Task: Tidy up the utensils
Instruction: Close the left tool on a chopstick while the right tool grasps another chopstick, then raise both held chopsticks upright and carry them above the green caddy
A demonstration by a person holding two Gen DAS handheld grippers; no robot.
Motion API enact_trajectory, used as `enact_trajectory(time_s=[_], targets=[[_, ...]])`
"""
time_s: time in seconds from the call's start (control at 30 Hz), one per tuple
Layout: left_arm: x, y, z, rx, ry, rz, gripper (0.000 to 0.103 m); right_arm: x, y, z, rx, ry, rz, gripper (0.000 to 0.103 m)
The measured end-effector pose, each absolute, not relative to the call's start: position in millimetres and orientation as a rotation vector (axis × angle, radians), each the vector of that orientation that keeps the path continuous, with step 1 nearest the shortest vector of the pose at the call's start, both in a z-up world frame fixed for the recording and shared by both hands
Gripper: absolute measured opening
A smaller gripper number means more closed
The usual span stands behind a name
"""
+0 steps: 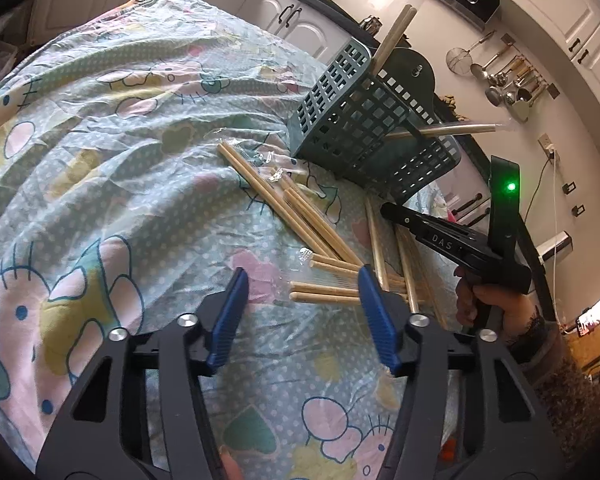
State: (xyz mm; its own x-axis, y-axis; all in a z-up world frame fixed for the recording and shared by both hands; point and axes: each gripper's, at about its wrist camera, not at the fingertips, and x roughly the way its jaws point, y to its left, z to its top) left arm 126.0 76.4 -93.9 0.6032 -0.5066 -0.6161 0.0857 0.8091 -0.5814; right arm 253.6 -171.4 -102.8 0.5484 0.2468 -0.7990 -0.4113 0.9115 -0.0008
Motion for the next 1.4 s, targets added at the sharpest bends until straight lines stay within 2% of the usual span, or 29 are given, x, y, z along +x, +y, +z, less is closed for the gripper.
enact_trajectory(time_s=[0.07, 0.17, 0.23, 0.37, 0.9, 1.4], targets=[[127, 76, -95, -0.555, 0.866, -0.371, 0.031, 252, -173, -98, -0.186, 0.906, 0.389, 0.007], [128, 76, -97, -0.556, 0.875, -0.371, 0.017, 247, -174, -91, -0.184, 0.884, 0.389, 0.006], [128, 77, -95, -0.553, 0.87, -0.373, 0.011, 244, -176, -85, -0.188, 0.866, 0.387, 0.006], [125, 78, -86, -0.531, 0.85, -0.376, 0.005, 235, -174, -70, -0.186, 0.821, 0.386, 0.006], [97, 103, 7, -0.414, 0.602, -0.305, 0.003, 185, -181, 7, -0.128, 0.613, 0.418, 0.006], [102, 72, 71, -0.34, 0.473, -0.391, 0.003, 159, -187, 59, -0.121, 0.477, 0.435, 0.006]])
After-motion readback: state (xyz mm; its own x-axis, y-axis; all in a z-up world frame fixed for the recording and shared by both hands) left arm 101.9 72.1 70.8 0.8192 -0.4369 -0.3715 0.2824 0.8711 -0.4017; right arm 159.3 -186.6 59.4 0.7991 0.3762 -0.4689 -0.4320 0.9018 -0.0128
